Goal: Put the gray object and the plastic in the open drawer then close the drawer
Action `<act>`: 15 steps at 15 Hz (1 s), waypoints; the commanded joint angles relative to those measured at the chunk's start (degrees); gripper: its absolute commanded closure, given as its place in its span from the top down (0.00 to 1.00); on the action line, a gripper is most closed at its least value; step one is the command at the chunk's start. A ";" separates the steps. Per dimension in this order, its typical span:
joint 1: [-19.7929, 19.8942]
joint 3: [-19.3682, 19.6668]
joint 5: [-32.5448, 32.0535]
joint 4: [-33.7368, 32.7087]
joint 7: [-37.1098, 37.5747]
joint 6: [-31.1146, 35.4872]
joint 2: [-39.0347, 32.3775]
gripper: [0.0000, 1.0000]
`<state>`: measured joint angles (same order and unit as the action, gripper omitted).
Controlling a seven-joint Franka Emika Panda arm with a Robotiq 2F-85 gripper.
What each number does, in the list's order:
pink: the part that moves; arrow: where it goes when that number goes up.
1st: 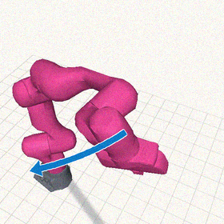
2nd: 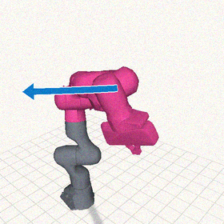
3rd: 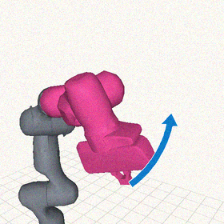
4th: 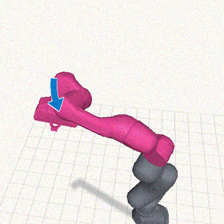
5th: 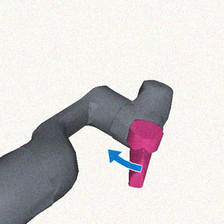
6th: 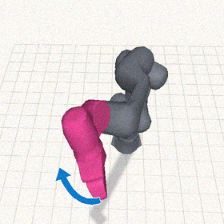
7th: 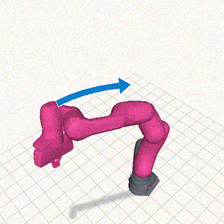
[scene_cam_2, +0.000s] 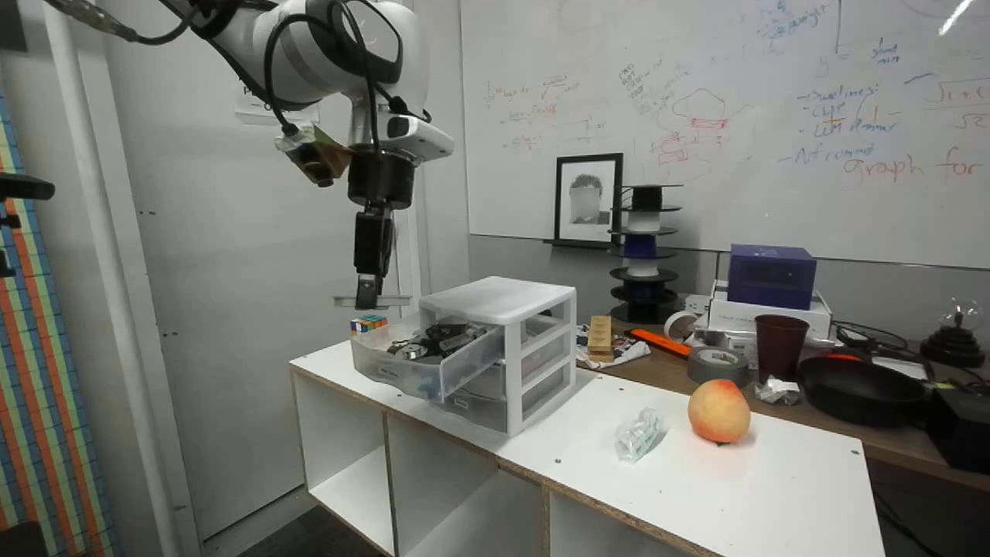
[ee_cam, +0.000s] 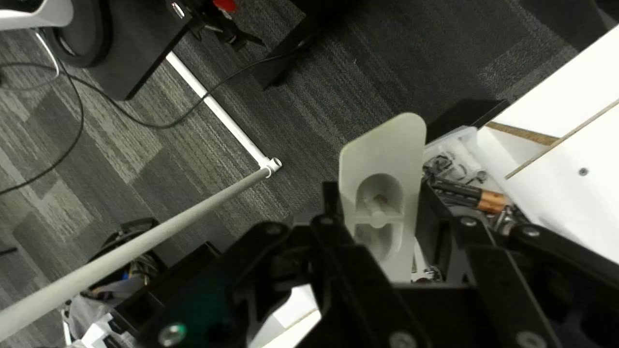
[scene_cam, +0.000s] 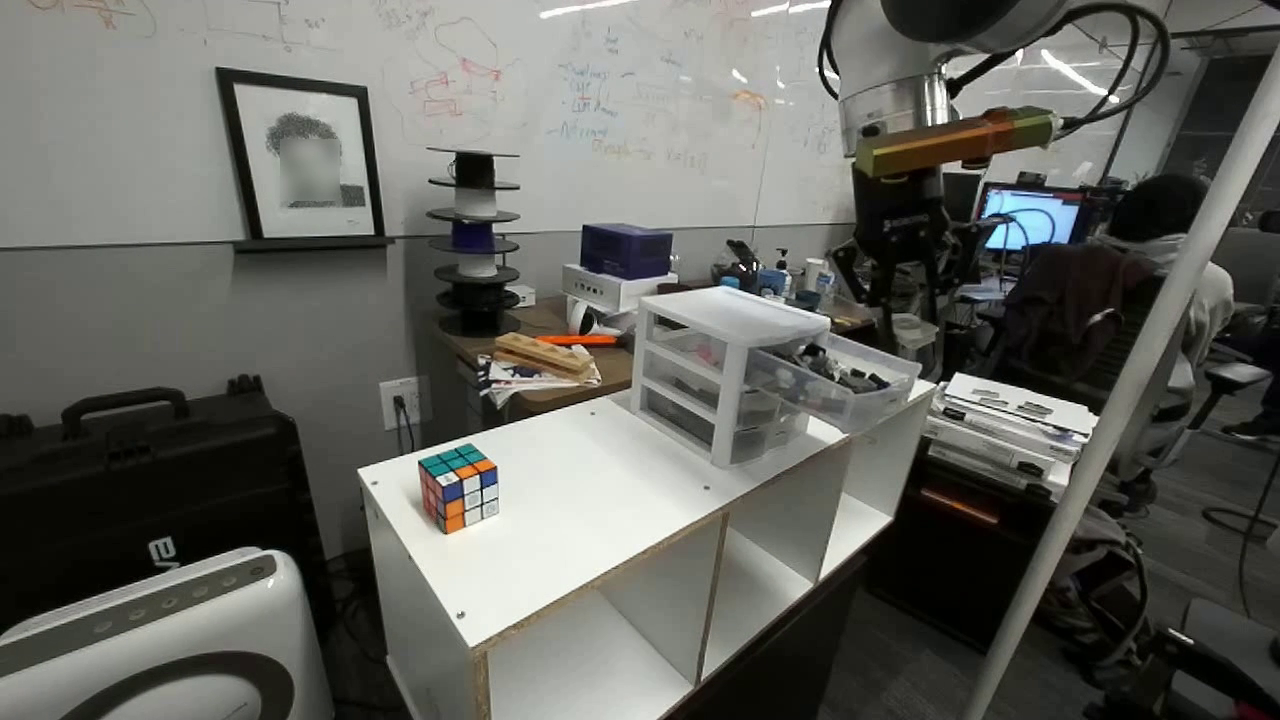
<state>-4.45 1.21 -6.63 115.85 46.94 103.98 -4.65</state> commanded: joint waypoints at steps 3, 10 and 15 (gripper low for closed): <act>3.31 1.12 1.25 4.73 7.78 9.17 1.41 0.18; 4.44 1.30 1.57 6.39 12.30 22.38 0.17 0.18; 4.08 0.78 3.37 6.39 11.80 24.82 -1.43 0.19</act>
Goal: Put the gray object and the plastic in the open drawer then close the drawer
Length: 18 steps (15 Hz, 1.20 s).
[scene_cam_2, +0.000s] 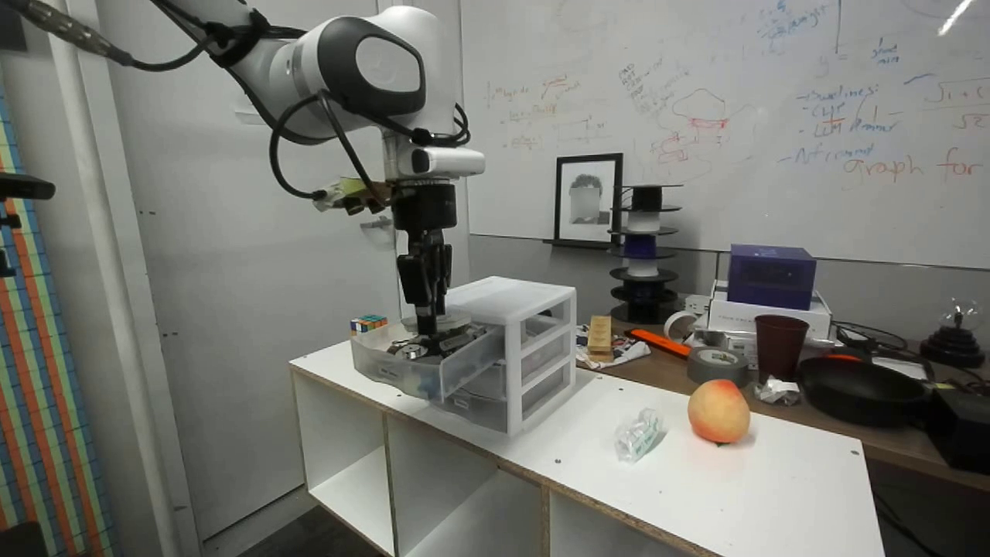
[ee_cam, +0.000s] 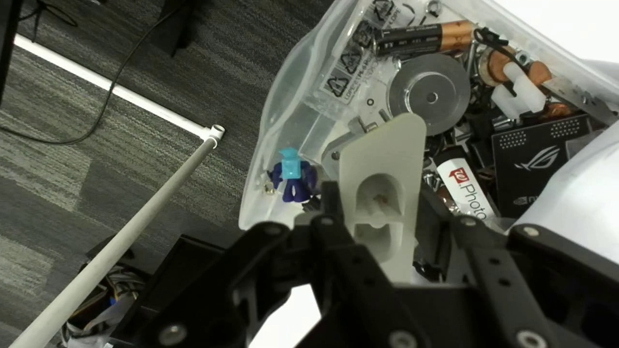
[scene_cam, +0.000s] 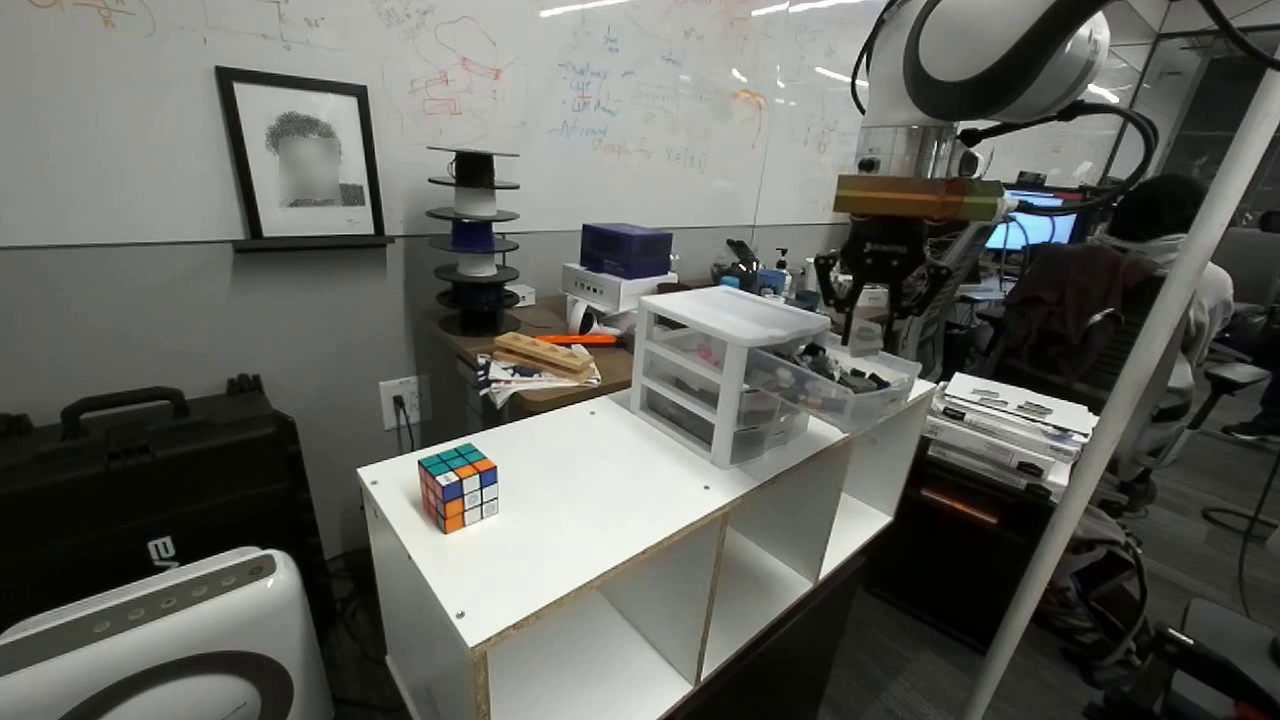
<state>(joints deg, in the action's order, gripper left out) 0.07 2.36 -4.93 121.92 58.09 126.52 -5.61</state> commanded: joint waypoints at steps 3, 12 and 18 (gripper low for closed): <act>-0.97 -0.91 3.37 -0.08 -0.09 2.93 -1.81 0.19; -1.96 -0.87 1.50 3.36 -0.44 2.73 2.80 1.00; 1.06 0.18 6.21 2.37 -16.26 -13.45 10.05 1.00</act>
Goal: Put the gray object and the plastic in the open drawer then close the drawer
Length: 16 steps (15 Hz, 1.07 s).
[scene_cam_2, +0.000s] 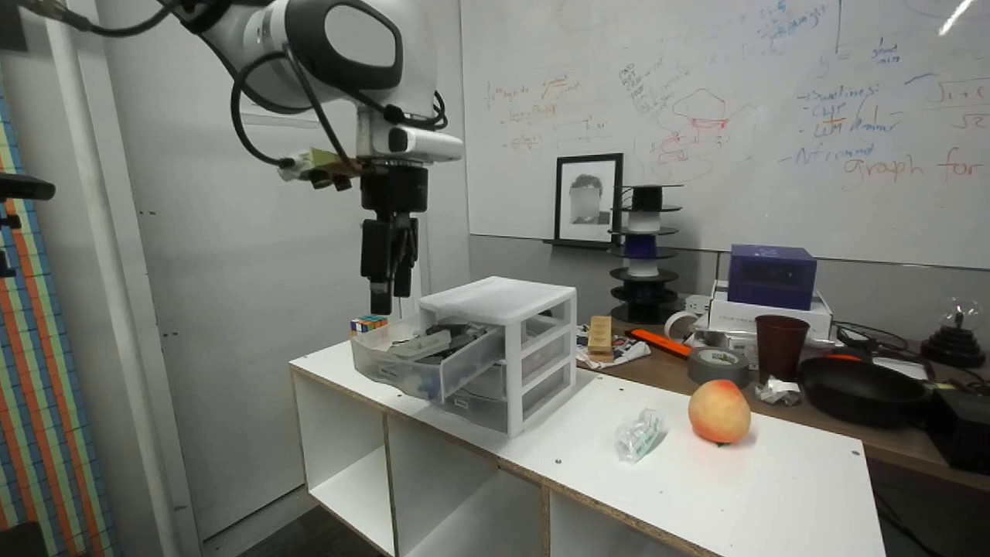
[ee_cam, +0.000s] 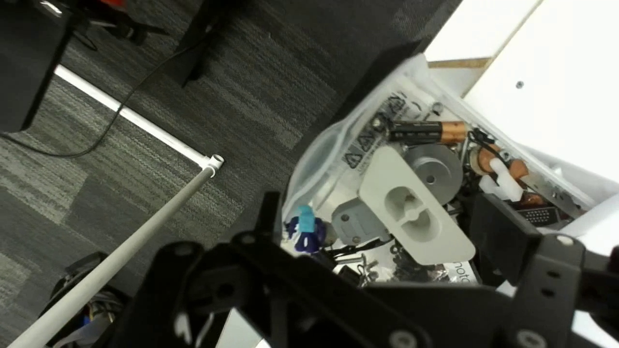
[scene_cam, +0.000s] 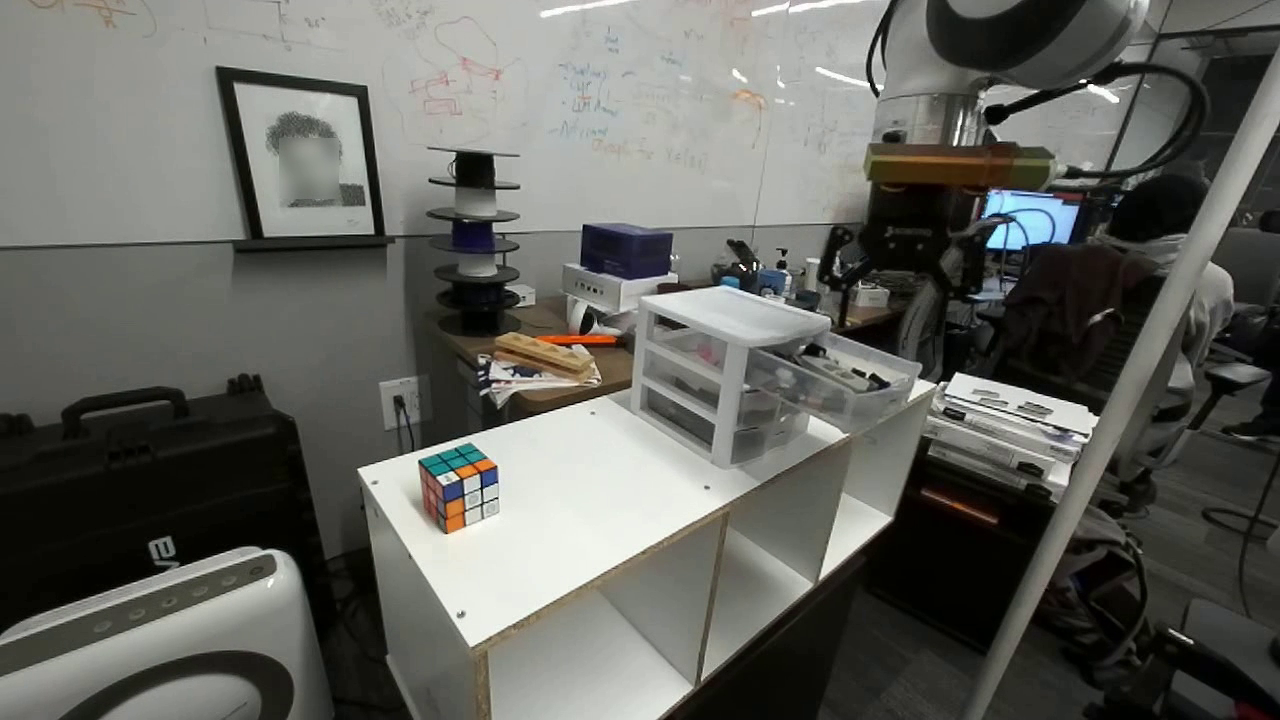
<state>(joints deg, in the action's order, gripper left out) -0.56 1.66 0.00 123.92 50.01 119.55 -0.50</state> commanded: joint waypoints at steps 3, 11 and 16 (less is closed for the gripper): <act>4.70 3.18 -1.49 -4.14 -17.25 -12.45 4.16 1.00; 10.83 8.57 -10.46 -12.79 -32.96 -5.31 -4.82 1.00; 10.62 8.58 -10.21 -20.95 -37.68 0.89 -16.64 1.00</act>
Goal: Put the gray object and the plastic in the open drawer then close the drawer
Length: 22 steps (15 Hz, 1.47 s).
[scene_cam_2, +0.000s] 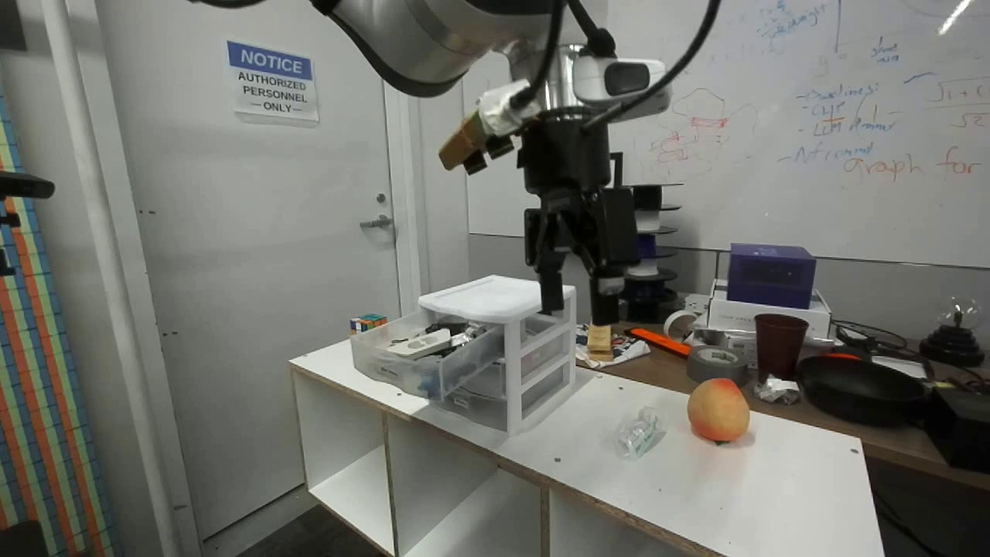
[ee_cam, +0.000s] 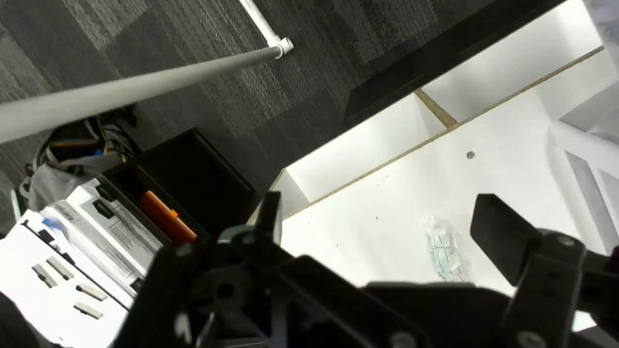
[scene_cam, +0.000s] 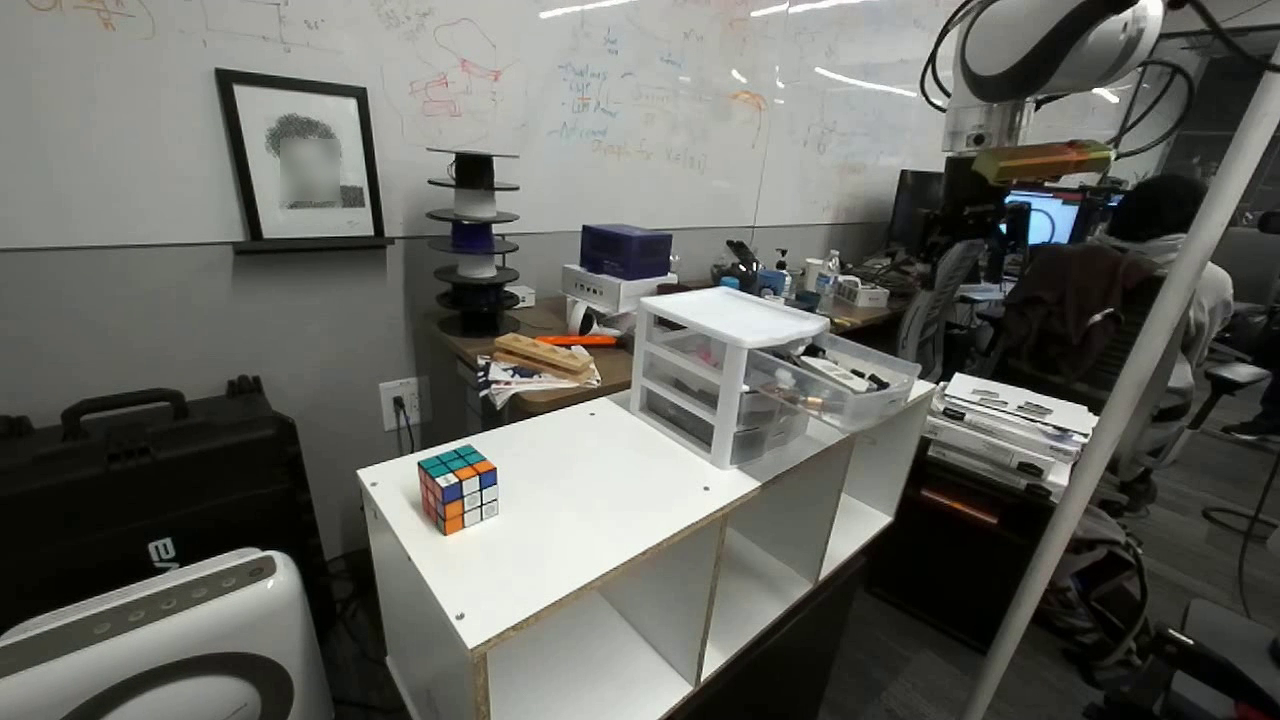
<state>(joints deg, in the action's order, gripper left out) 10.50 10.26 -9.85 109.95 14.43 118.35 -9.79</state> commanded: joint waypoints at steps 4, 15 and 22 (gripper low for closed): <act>-1.27 -0.10 -0.53 -12.33 -3.09 7.06 -15.74 1.00; 2.45 -4.49 12.57 -27.73 -9.69 13.11 -30.78 1.00; 4.34 -6.09 15.83 -33.17 -13.07 11.11 -36.81 1.00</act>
<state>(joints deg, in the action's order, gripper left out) 13.61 5.03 4.35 81.29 4.11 131.57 -43.75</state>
